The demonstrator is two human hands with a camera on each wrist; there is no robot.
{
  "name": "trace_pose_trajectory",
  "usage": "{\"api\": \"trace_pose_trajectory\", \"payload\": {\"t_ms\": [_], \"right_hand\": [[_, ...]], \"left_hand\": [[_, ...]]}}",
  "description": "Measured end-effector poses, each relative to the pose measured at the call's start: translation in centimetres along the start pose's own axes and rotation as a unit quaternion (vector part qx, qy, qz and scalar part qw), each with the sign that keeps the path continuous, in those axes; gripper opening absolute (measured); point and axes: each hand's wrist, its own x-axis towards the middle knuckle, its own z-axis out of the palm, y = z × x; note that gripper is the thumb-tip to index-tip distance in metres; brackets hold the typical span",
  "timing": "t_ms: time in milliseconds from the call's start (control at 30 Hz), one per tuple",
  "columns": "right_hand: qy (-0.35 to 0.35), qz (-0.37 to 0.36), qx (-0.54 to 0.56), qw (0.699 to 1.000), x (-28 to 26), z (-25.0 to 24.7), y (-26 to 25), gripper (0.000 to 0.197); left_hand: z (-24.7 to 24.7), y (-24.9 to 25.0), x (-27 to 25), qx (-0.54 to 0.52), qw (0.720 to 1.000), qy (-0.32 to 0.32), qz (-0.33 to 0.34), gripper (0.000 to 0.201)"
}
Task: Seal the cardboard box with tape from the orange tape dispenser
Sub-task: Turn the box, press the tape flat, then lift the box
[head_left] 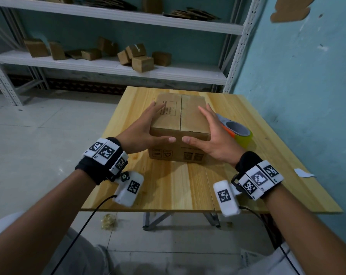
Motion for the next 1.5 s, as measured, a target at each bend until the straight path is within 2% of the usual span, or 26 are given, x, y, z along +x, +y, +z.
{"api": "trace_pose_trajectory", "payload": {"t_ms": [100,233,367,500,633,700,767,833,900,1067,1200,1500], "right_hand": [[-0.003,-0.002,0.001,1.0,-0.1,0.0,0.1,0.108],[-0.004,-0.001,0.005,1.0,0.0,-0.1,0.2,0.109],[-0.013,0.0,-0.007,1.0,0.1,-0.5,0.7,0.115],[-0.037,0.004,0.042,0.998,0.7,-1.0,2.2,0.127],[-0.057,-0.005,0.107,0.993,0.0,-1.7,2.1,0.115],[-0.067,-0.009,0.115,0.991,-0.4,-1.9,1.8,0.102],[-0.076,-0.015,0.109,0.991,-0.5,-1.8,1.4,0.08],[-0.08,-0.03,0.096,0.992,-0.6,-1.6,1.3,0.071],[-0.08,-0.044,0.082,0.992,-0.6,-1.6,1.2,0.074],[-0.088,-0.057,0.061,0.993,-0.4,-1.6,1.4,0.079],[-0.093,-0.053,0.073,0.992,-0.2,-1.6,1.6,0.081],[-0.094,-0.046,0.088,0.991,-0.1,-1.5,1.8,0.083]], "left_hand": [[0.1,0.1,0.0,0.006,1.0,0.011,-0.002,0.099],[0.0,0.1,-0.2,0.002,1.0,0.007,-0.001,0.1],[0.0,0.3,-0.3,-0.035,0.999,0.008,-0.002,0.096],[-0.3,0.0,-0.5,-0.065,0.997,0.014,-0.037,0.109],[-0.5,0.0,-0.8,-0.053,0.996,0.017,-0.07,0.117],[-0.4,0.1,-0.9,-0.055,0.995,0.009,-0.08,0.118],[-0.3,0.1,-0.8,-0.062,0.995,-0.001,-0.078,0.108],[0.0,0.2,-0.7,-0.073,0.995,-0.023,-0.058,0.087],[0.1,0.2,-0.7,-0.084,0.995,-0.04,-0.041,0.078],[0.1,0.0,-0.6,-0.103,0.993,-0.054,-0.031,0.084],[0.1,0.0,-0.6,-0.099,0.993,-0.054,-0.022,0.08],[0.1,0.0,-0.6,-0.101,0.993,-0.056,-0.016,0.087]]}}
